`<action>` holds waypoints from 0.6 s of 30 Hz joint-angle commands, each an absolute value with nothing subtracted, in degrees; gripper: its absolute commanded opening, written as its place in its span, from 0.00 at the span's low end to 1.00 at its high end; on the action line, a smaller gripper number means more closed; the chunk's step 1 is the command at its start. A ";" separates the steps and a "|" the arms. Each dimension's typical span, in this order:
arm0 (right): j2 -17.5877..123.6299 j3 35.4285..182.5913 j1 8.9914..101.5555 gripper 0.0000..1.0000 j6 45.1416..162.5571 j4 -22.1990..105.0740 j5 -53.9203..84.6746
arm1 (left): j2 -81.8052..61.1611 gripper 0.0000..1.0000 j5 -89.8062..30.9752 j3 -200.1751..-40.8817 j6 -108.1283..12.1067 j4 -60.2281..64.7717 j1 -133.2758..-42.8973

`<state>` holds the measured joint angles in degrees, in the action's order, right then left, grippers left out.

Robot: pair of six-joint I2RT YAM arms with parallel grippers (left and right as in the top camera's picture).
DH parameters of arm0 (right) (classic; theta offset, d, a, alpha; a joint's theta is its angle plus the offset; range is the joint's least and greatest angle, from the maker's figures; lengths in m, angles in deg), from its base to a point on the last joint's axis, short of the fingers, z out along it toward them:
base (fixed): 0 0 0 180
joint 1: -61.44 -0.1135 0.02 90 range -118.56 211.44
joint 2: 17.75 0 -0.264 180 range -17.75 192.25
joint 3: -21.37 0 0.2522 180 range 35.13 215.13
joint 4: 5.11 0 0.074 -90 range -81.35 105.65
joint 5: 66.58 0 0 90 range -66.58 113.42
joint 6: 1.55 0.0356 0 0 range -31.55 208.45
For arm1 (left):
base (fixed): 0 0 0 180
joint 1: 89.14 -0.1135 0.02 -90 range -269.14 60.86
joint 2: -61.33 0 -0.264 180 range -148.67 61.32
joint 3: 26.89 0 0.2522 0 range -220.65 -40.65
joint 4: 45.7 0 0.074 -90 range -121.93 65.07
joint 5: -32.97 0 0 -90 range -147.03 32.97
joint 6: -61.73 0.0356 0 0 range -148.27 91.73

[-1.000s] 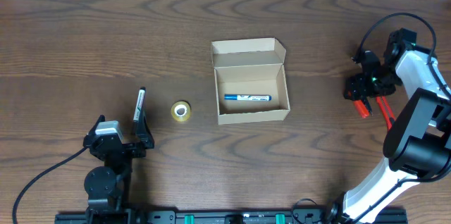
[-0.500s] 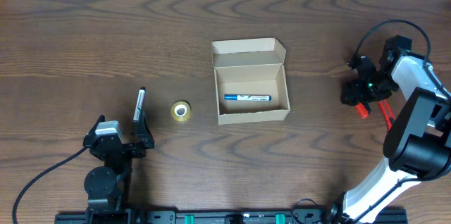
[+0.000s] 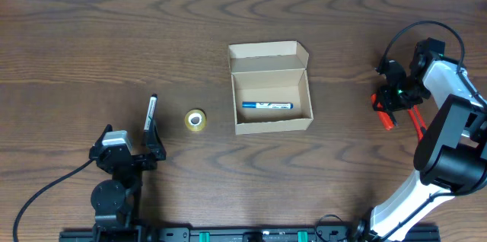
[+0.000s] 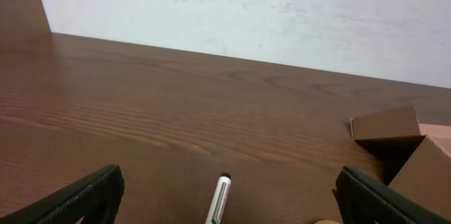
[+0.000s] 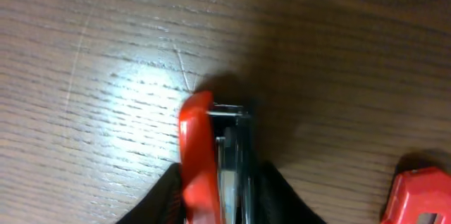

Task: Pack container
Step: 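Lower and close the right gripper on the red stapler, then carry the stapler into the box and open the right gripper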

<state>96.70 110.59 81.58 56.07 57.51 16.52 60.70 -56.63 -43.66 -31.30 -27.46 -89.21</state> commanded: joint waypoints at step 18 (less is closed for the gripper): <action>90.95 133.41 70.87 0.01 67.63 67.63 0.26 | 61.07 0.95 -57.50 -42.30 -31.72 -27.53 -89.10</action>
